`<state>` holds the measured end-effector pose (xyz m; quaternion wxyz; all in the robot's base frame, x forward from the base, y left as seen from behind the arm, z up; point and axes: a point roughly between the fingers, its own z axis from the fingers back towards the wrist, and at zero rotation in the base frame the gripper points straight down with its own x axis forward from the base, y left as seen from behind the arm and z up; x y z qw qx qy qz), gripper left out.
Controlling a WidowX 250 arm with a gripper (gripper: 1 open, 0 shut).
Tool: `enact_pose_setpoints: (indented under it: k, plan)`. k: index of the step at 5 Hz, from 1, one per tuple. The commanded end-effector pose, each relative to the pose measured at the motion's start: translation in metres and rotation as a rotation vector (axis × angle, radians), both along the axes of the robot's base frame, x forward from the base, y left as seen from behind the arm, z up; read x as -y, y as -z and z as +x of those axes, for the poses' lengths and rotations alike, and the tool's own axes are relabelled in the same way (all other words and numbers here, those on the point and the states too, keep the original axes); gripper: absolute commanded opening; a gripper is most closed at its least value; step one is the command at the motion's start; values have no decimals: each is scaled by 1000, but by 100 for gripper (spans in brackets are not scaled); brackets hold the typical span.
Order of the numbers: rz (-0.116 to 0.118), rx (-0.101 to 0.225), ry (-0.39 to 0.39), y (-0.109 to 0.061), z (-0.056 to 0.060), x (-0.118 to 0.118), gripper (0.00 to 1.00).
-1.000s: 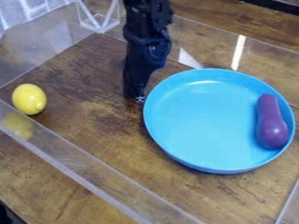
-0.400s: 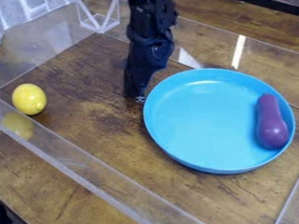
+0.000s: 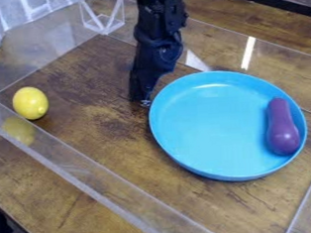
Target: Remove the purple eggplant from the blue tray and put it on the table
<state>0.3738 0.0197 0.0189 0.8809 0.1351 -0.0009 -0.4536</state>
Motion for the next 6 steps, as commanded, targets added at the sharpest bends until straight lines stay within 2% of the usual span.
enact_pose_setpoints:
  k: [1,4,5,6]
  plan:
    - [16,-30,10,9,-1,-2,0]
    - [51,-49,45,8,2,-2,0]
    - [57,-58,39,5,1,-5,100]
    - [61,-66,36,3,-1,-8,100]
